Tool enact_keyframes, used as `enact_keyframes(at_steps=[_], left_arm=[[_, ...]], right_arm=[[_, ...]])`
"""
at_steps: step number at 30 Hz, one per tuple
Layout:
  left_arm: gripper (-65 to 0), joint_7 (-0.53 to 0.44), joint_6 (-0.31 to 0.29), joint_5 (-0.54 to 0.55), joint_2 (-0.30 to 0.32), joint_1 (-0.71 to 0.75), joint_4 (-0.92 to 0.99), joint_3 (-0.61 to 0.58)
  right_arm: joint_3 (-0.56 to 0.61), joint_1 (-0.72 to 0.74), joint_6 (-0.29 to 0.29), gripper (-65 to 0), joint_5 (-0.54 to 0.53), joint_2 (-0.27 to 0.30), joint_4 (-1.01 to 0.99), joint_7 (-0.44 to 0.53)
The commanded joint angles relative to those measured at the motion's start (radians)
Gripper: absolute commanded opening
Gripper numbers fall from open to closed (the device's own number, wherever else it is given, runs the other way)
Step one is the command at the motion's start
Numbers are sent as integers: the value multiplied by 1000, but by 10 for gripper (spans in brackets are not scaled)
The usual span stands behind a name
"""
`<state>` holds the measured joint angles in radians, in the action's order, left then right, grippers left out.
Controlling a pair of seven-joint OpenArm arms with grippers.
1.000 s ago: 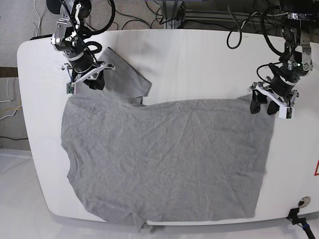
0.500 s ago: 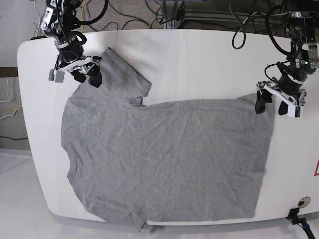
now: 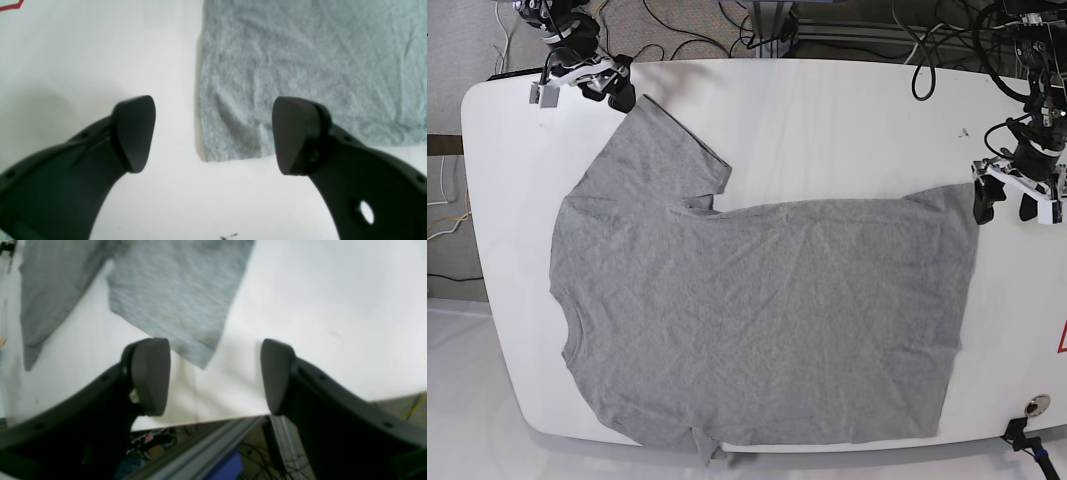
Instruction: Fold the T-shirt properly
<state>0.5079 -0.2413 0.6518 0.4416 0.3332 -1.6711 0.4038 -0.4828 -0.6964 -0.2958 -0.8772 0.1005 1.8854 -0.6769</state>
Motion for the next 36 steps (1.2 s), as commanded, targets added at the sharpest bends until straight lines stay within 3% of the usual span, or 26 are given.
enact_keyframes(at_steps=[1, 19, 29, 36], left_arm=[[-135, -22, -2, 9, 21, -3, -18, 22], [-135, -22, -3, 9, 21, -1, -18, 24], [-135, -22, -3, 13, 21, -9, 56, 17], [-135, -22, -3, 12, 20, -10, 102, 16]], right_arm=[[-4, -16, -12, -239, -18, 8, 15, 18], [97, -18, -10, -239, -13, 6, -63, 23], [98, 77, -10, -239, -15, 8, -163, 16], [98, 146, -10, -239, -15, 6, -178, -56]])
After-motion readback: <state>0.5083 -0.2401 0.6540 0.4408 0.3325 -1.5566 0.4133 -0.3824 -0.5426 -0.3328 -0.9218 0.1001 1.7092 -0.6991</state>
